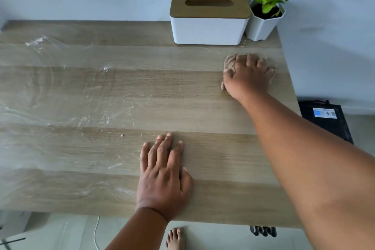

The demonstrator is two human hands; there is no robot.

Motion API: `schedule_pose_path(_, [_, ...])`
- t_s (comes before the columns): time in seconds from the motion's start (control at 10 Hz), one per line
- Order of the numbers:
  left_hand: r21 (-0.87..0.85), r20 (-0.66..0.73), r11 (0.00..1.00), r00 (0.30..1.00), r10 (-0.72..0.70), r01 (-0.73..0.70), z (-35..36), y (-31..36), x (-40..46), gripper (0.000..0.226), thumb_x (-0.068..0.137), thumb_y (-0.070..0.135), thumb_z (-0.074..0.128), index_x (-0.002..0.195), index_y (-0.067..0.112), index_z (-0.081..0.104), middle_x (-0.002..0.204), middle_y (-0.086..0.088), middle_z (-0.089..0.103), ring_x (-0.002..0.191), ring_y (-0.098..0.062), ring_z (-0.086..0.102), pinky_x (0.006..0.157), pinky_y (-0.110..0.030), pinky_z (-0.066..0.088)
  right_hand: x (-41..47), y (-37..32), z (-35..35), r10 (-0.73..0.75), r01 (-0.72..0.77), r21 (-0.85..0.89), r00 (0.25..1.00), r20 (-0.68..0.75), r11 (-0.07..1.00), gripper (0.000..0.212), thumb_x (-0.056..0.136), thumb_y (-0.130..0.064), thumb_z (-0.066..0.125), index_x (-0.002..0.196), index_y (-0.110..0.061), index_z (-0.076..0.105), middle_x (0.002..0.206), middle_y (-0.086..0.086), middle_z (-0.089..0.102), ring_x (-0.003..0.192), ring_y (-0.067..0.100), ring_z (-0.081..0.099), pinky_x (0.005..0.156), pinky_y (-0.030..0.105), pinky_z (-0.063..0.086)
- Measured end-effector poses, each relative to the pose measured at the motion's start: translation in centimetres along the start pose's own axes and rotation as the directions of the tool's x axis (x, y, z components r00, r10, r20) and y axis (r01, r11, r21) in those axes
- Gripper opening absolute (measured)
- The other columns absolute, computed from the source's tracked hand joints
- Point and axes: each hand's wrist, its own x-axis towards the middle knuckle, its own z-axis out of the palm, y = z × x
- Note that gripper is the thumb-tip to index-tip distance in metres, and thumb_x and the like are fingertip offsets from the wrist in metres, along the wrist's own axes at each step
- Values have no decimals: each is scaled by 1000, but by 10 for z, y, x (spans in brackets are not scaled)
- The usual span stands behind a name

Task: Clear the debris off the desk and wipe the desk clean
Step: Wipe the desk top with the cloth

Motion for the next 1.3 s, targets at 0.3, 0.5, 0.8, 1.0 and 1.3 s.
schedule_pose_path(0.3, [3,15,1000,1000,-5,5,-2,0,1,61,82,35,47,137,11,60,153,-14,47,148,-34,36,120,-61,24,-8,-67,9,-401,400,48,916,25,915,61,96,-51,35,154,-31,40,169,4,19,156,37,9,124,61,6])
schedule_pose_path(0.5, [-2,21,1000,1000,-5,5,-2,0,1,61,82,35,48,137,11,60,153,-14,47,148,-34,36,120,-62,25,-45,26,7,-598,598,-11,801,9,801,69,95,-63,35,158,-36,34,171,-4,20,158,26,15,127,54,11])
schedule_pose_path(0.8, [-7,22,1000,1000,-2,2,-2,0,0,62,79,34,51,135,12,62,153,-14,48,147,-34,37,120,-61,25,-4,-47,5,115,-115,56,993,2,992,77,88,-56,26,155,-21,35,166,16,23,152,46,15,116,72,8])
schedule_pose_path(1.0, [0,-6,1000,1000,8,-8,1,-1,2,62,78,36,50,133,11,63,152,-15,49,146,-35,40,118,-62,28,7,-119,9,-26,25,88,1000,12,996,74,92,-51,34,157,-15,33,167,20,19,153,47,11,118,69,3])
schedule_pose_path(1.3, [4,6,1000,1000,11,-11,-1,1,1,62,79,34,49,134,10,63,152,-16,49,145,-36,41,118,-63,28,-63,-37,16,-640,640,-6,768,-20,769,63,96,-57,37,154,-32,42,167,-1,30,155,31,20,124,59,12])
